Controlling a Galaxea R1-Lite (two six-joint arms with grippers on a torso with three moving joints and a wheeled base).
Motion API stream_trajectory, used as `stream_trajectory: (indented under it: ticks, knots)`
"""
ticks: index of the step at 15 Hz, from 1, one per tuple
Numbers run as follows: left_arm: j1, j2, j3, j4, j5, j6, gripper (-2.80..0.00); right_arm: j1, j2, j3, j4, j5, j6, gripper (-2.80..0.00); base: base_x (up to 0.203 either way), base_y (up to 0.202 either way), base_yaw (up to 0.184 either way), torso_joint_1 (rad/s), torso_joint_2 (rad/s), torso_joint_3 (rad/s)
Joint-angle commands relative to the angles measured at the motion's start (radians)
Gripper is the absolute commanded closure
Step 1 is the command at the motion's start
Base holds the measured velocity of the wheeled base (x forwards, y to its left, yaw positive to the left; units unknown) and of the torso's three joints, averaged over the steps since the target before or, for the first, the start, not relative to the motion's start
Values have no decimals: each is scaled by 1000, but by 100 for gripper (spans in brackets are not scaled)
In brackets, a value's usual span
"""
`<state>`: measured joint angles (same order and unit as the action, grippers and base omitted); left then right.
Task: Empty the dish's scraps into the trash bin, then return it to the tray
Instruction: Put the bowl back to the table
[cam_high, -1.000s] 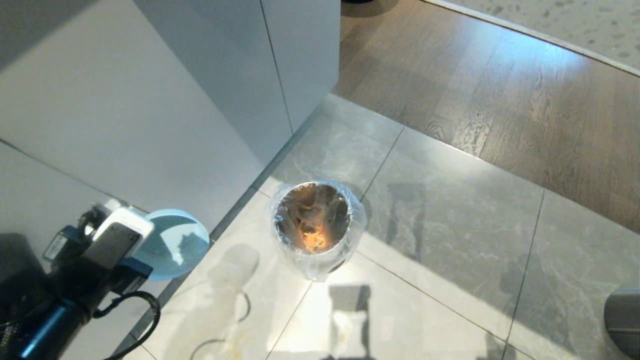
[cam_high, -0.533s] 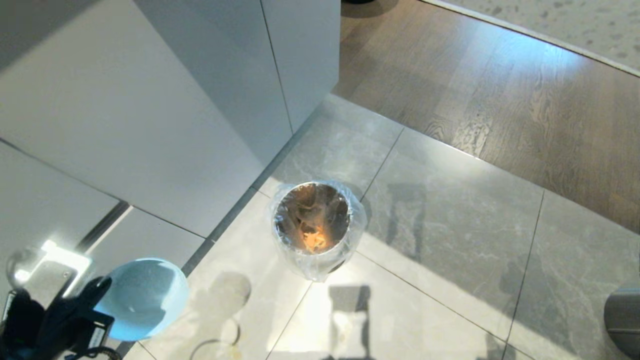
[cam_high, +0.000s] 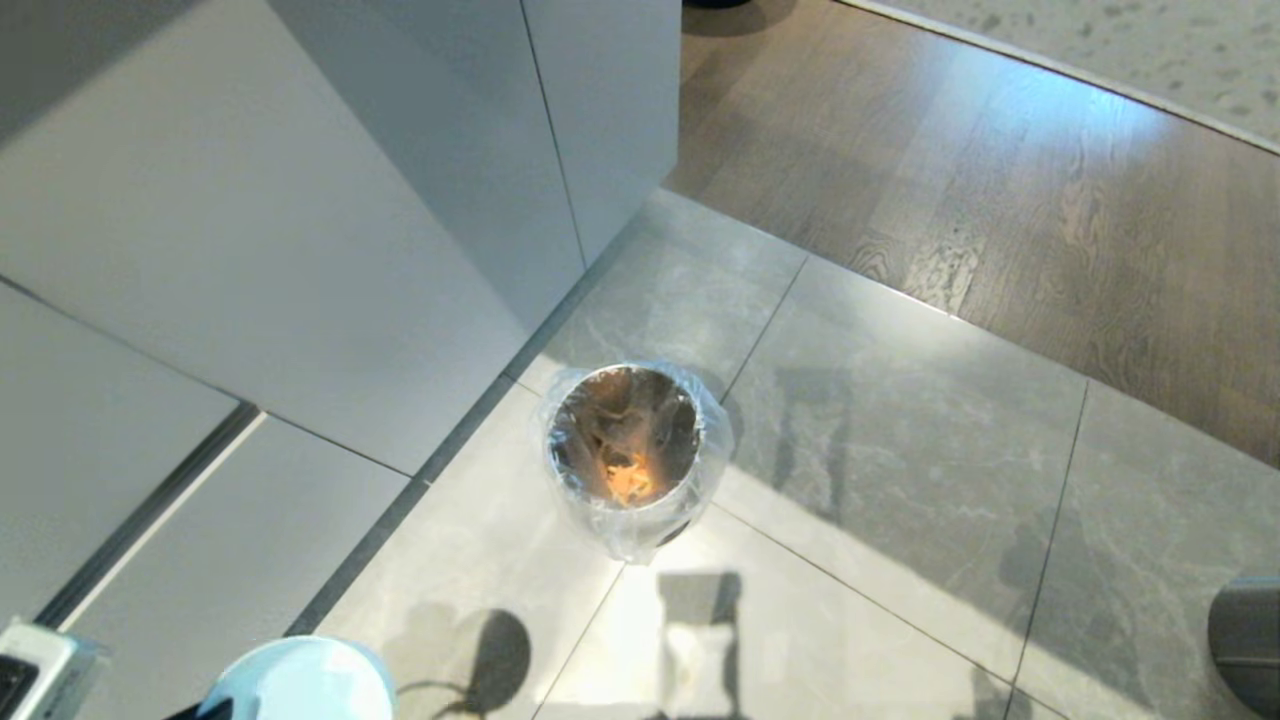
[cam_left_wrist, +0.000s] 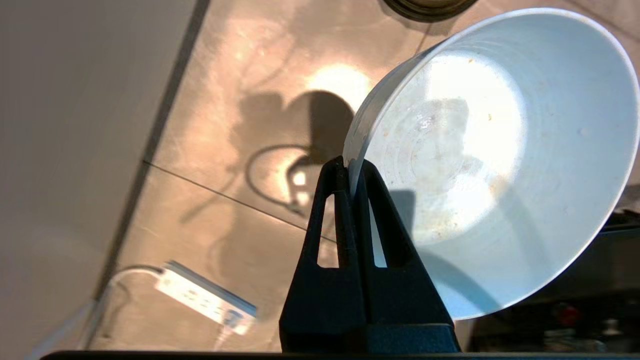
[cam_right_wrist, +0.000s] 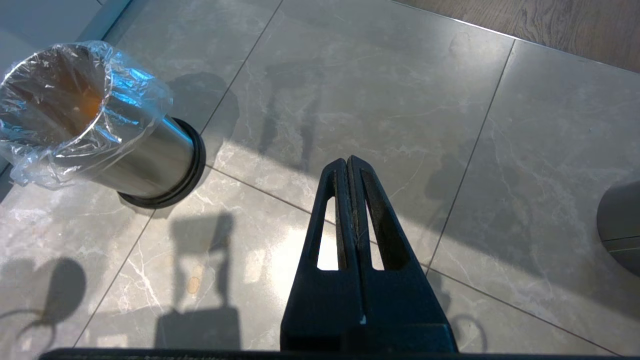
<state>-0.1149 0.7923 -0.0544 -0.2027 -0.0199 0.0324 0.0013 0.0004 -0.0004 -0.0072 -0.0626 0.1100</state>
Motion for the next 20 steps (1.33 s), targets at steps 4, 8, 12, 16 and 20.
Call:
stream_trajectory:
  ticks: [4,8,12,16,20]
  knots:
    - [7,-292,53,127,-13,-104,0,0,0,0,0,0,0,0,0,0,0,0,0,0]
    - [30,-399,54,138,-3,-146,0,0,0,0,0,0,0,0,0,0,0,0,0,0]
    - [69,-525,54,138,2,-148,0,0,0,0,0,0,0,0,0,0,0,0,0,0]
    - [129,-609,54,136,3,-96,0,0,1,0,0,0,0,0,0,0,0,0,0,0]
    - [127,-620,54,193,0,-16,0,0,0,0,0,0,0,0,0,0,0,0,0,0]
